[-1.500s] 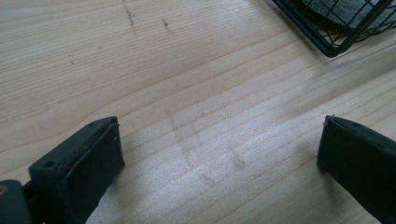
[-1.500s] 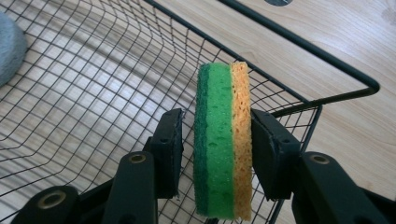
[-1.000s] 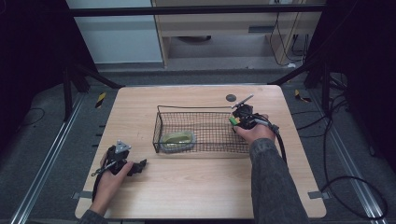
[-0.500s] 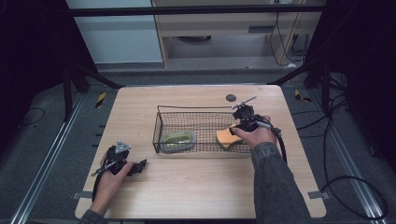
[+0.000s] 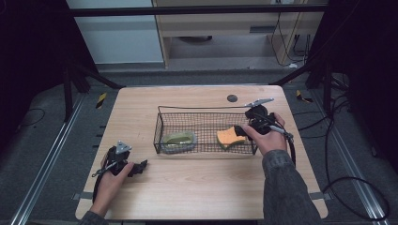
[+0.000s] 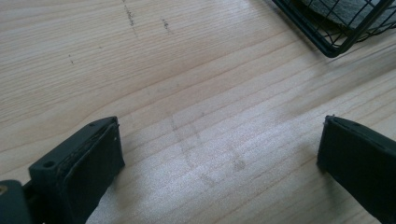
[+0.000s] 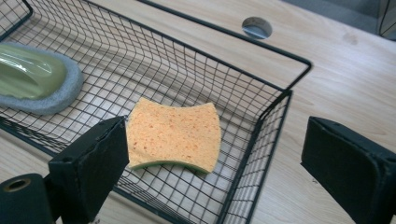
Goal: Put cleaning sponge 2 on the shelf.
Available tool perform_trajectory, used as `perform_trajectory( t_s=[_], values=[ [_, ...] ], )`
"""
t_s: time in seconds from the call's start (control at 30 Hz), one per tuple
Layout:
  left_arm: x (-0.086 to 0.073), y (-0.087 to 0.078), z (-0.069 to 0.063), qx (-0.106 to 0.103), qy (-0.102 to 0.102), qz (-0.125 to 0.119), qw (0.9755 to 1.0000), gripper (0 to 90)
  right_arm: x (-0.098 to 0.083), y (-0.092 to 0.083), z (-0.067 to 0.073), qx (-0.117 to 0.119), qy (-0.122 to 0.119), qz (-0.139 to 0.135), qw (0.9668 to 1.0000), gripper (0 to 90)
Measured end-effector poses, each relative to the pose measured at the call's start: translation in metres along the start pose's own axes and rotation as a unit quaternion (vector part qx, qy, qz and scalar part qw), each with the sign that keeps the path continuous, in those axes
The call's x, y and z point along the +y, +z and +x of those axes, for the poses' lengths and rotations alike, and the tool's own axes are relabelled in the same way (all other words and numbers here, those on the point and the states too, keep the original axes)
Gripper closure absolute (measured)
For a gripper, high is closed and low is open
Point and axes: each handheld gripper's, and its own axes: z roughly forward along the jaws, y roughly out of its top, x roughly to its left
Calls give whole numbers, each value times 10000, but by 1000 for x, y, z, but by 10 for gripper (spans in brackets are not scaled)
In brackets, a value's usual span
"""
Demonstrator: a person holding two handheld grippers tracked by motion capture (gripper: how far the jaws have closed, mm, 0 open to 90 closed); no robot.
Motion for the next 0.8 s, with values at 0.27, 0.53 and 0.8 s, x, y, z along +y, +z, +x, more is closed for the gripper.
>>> perform_trajectory(
  t_s=[0.27,0.53,0.8],
  values=[
    [0,0,0,-2,10,11,10000,0,-21,-32,-12,-179,119,-247,9995,66],
    [0,0,0,-2,11,11,10000,0,-53,-39,-28,-234,265,-289,9990,54],
    [0,0,0,-2,10,10,10000,0,-87,-22,-39,-556,63,-417,9976,60]
  ],
)
